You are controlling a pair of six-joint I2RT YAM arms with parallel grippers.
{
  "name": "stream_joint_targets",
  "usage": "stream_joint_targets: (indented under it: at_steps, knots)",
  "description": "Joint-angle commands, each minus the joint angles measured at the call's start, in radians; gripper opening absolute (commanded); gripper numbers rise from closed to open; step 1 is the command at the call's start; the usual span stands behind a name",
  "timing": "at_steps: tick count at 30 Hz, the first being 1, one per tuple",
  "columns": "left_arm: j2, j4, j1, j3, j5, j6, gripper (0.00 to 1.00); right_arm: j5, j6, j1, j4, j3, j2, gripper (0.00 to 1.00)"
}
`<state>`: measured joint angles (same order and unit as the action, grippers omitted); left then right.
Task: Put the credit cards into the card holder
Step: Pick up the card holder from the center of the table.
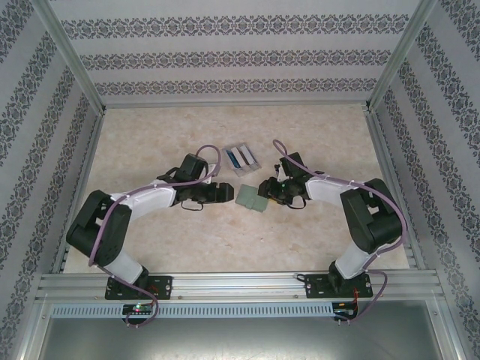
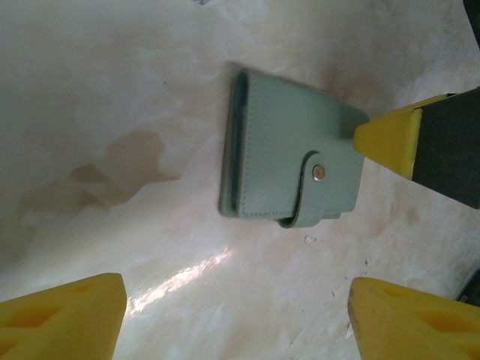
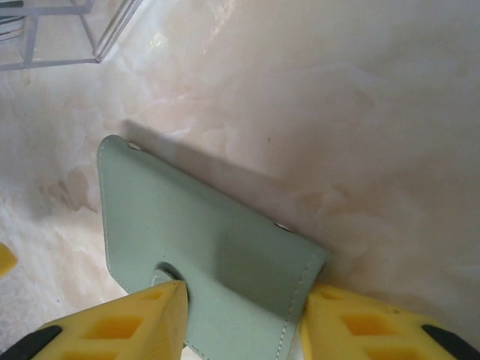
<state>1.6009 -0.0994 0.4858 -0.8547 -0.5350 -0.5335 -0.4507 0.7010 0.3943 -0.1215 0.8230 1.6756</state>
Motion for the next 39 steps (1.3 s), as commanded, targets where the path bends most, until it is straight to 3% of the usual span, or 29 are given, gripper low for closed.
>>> stream_joint_targets:
  at_steps: [1,7,10,14,18,21,24,28,32,35,39]
  knots:
    - [0.045,0.064,0.026,-0.056,-0.04,-0.013,0.75,-0.061,-0.022,-0.012,0.028,0.037,0.036,0.38]
    - [0.057,0.054,0.032,-0.054,-0.039,-0.013,0.71,-0.12,-0.154,-0.006,-0.003,0.094,0.086,0.16]
    - [0.003,-0.011,0.022,-0.038,0.016,-0.007,0.73,-0.168,-0.237,0.003,-0.051,0.136,0.106,0.11]
    - [-0.096,-0.081,-0.033,-0.002,-0.004,0.008,0.76,-0.245,-0.313,0.014,-0.068,0.159,0.112,0.0]
    - [-0.236,-0.179,-0.068,0.006,0.015,0.087,0.83,-0.287,-0.412,0.046,-0.056,0.148,0.059,0.0]
    - [-0.308,-0.188,-0.109,0.007,-0.043,0.129,0.88,-0.289,-0.487,0.065,-0.086,0.162,0.019,0.0]
    - [-0.318,-0.294,-0.11,-0.065,-0.139,0.278,0.97,-0.334,-0.636,0.089,-0.079,0.138,-0.048,0.0]
    - [-0.318,-0.439,-0.11,-0.149,-0.179,0.422,0.98,-0.356,-0.863,0.121,-0.112,0.112,-0.17,0.0]
    - [-0.348,-0.44,-0.111,-0.154,-0.279,0.486,0.99,-0.403,-1.063,0.117,-0.202,0.116,-0.26,0.0]
    - [-0.372,-0.415,-0.109,-0.134,-0.308,0.541,1.0,-0.404,-1.105,0.117,-0.236,0.13,-0.312,0.0]
    - [-0.427,-0.426,-0.1,-0.101,-0.406,0.756,1.0,-0.408,-1.216,0.139,-0.38,0.19,-0.322,0.0]
